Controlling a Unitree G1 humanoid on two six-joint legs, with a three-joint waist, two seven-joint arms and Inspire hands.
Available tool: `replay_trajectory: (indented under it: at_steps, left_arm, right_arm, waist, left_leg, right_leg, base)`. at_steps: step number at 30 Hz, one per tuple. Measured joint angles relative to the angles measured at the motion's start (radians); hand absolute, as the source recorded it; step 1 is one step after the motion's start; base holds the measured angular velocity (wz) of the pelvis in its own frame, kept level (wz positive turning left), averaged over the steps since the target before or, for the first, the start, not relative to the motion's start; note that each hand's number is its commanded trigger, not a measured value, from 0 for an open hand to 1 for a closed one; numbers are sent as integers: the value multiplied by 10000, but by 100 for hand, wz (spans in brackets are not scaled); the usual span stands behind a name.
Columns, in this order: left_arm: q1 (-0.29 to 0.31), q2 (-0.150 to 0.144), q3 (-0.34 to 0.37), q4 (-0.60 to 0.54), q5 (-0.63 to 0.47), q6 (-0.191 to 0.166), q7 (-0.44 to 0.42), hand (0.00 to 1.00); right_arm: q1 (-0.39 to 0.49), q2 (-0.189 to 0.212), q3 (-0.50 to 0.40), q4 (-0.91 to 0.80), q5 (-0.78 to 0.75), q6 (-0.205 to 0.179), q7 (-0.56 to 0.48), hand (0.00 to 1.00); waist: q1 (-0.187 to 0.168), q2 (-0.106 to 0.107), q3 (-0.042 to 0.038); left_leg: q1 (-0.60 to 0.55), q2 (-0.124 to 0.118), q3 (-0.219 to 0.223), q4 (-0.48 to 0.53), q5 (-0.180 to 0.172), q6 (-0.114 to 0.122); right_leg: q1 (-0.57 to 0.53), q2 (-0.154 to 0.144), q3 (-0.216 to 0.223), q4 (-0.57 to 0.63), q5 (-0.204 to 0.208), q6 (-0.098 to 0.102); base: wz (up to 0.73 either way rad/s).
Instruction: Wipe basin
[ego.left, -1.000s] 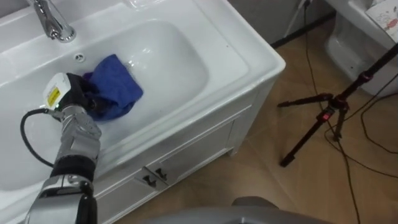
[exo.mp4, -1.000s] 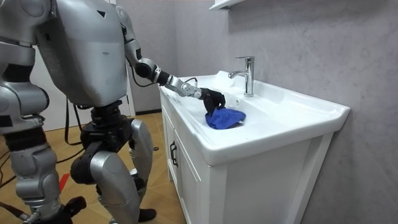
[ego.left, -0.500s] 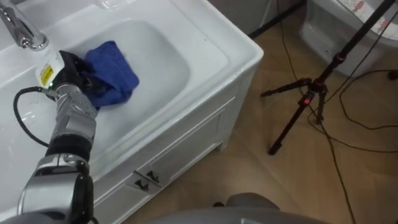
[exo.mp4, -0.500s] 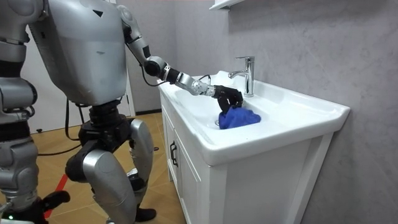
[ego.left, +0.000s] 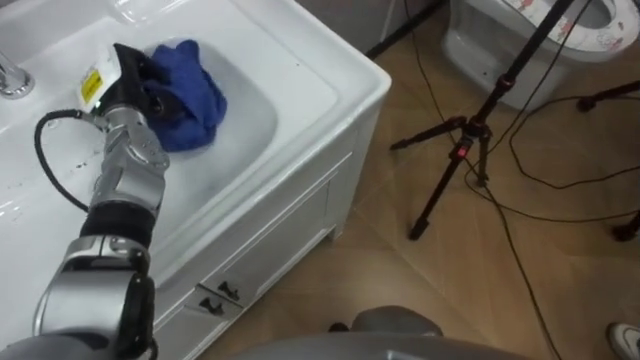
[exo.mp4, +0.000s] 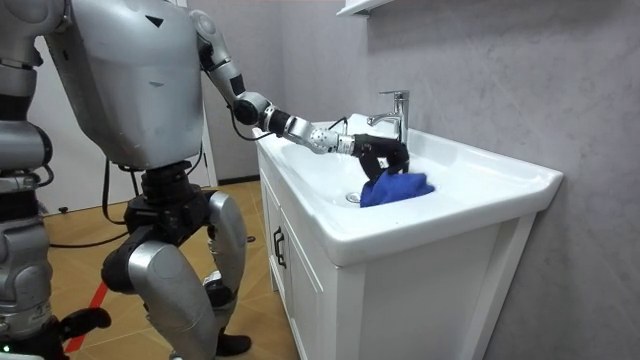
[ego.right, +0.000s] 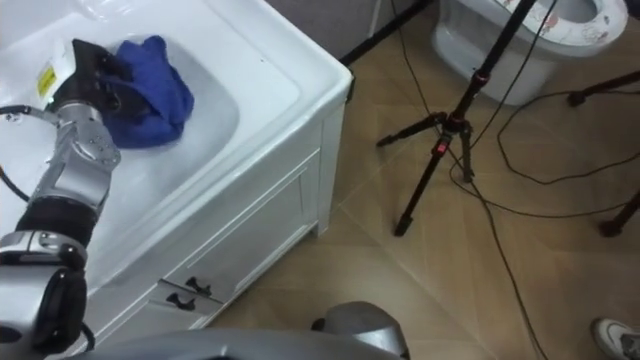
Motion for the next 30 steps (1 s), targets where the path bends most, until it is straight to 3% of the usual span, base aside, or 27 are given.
replay_trajectory:
  at_steps: [2,5,12,14,18,24,28,30]
  left_arm:
    - [-6,9,-242,-492,10,-289,-58,100]
    - [-20,14,-670,-667,-8,-394,-199,100]
    - [-19,6,-871,-632,1,-402,-384,100]
    - [-87,39,-825,-113,9,-430,-339,100]
    - [-105,43,-300,998,10,-486,-165,100]
    - [-15,177,183,2841,-4,-435,-148,100]
    - [276,459,614,3366,16,-275,-175,100]
    - [368,479,869,3532,20,-224,-180,100]
  right_arm:
    - [-86,-8,-10,-55,-41,-7,2,0]
    - [-99,-13,4,9,-242,-16,-1,0]
    - [151,-71,-22,-15,-251,133,-1,0]
    - [183,-82,-32,-6,-82,336,-3,0]
    - [235,-78,-127,17,-34,337,-3,0]
    - [388,-78,-146,23,64,490,-8,0]
    - [481,-84,-476,14,77,586,-23,0]
    - [479,-87,-474,14,136,696,-31,0]
  waist:
    - [-138,137,-6]
    - [-224,261,-45]
    - [-404,328,-21]
    - [-373,348,-20]
    - [-363,320,-3]
    - [29,261,-2]
    - [385,212,-127]
    - [555,204,-133]
  left_leg:
    - [14,4,66,-10,0,2]
    - [41,-9,114,-11,0,2]
    - [39,-3,115,7,0,2]
    - [45,-1,114,18,1,3]
    - [206,3,101,1,1,4]
    - [335,5,104,-52,0,4]
    - [195,11,53,35,-1,6]
    - [196,17,-37,74,-1,6]
  right_leg:
    - [38,8,36,-110,68,13]
    - [42,7,93,-107,74,22]
    - [19,31,127,-88,75,19]
    - [65,31,140,-91,74,18]
    - [201,54,191,-88,66,6]
    - [283,137,389,-80,74,17]
    - [127,146,403,-58,84,14]
    - [157,127,348,-68,117,-14]
  base:
    - [-7]
    - [-7]
    - [-1]
    - [0]
    - [-4]
    - [-4]
    - [-2]
    - [-2]
